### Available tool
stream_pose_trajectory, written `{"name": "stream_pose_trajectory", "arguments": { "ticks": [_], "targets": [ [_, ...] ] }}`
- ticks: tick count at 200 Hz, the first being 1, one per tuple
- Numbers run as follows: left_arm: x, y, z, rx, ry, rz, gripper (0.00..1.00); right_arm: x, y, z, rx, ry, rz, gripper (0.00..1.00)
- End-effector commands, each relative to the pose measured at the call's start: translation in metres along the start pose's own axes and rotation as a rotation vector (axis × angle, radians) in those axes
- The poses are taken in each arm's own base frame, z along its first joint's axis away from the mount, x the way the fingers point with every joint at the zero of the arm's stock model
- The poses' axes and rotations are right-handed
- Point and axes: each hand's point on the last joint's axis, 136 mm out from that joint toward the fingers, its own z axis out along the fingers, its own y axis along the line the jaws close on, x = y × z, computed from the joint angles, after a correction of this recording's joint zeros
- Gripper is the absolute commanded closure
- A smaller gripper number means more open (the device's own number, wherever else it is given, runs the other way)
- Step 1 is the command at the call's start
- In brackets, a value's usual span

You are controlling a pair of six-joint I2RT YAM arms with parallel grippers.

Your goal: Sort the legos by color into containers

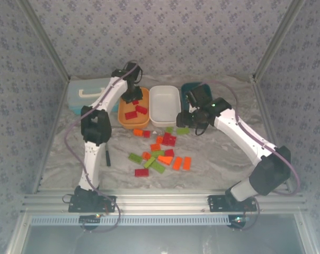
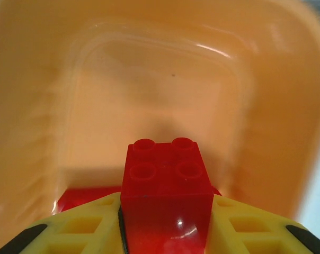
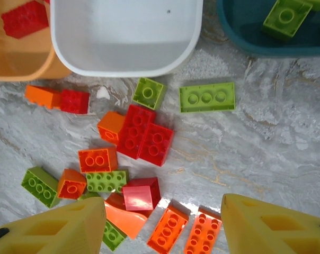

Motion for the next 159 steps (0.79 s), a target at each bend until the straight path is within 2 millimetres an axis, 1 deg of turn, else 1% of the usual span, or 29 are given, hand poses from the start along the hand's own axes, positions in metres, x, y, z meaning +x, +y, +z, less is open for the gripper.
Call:
{"name": "stream_pose_trajectory", "arguments": {
  "ticks": [1,21,31,48,58,69,77,79,82,91,102,115,132,159],
  "targets": [
    [-0.001,0.006,-0.005,-0.028,0.013,0.026,0.6,0.029,0.004,0.017,0.002,0.108,-0.048,0.39],
    [0.003,0.008,0.005,-0.037,0.035,0.024,0.59,0.049,0.006,0.03,0.019,0.17,-0.093,0.39],
    [0.006,0.008,0.01,-0.035,0.048,0.021,0.56,0.06,0.003,0.035,0.042,0.198,-0.104,0.39],
    [0.01,0.008,0.013,-0.032,0.061,0.021,0.52,0.078,-0.015,0.04,0.13,0.258,-0.074,0.39],
    [0.011,0.007,0.011,-0.029,0.06,0.019,0.45,0.089,-0.025,0.039,0.17,0.297,-0.054,0.4],
    [0.008,0.004,0.005,-0.019,0.044,0.021,0.39,0.104,-0.033,0.036,0.189,0.338,-0.039,0.4],
    [0.007,0.0,0.0,-0.011,0.031,0.026,0.35,0.11,-0.034,0.033,0.193,0.364,-0.027,0.4],
    [0.006,0.0,-0.002,-0.01,0.026,0.024,0.34,0.121,-0.041,0.036,0.21,0.396,-0.024,0.4],
    [0.005,-0.001,-0.004,-0.007,0.021,0.024,0.33,0.127,-0.045,0.036,0.224,0.419,-0.02,0.4],
    [0.003,-0.004,-0.01,-0.003,0.006,0.027,0.3,0.141,-0.05,0.036,0.246,0.46,-0.017,0.4],
    [0.001,-0.007,-0.018,0.005,-0.009,0.026,0.29,0.153,-0.052,0.037,0.247,0.483,-0.02,0.4],
    [0.0,-0.01,-0.028,0.008,-0.027,0.025,0.27,0.16,-0.05,0.043,0.222,0.487,-0.008,0.4],
    [0.0,-0.015,-0.047,0.011,-0.059,0.034,0.26,0.168,-0.05,0.054,0.215,0.517,0.012,0.4],
    [0.013,-0.028,-0.079,0.025,-0.096,0.065,0.26,0.176,-0.05,0.068,0.211,0.532,0.004,0.4]
  ]
}}
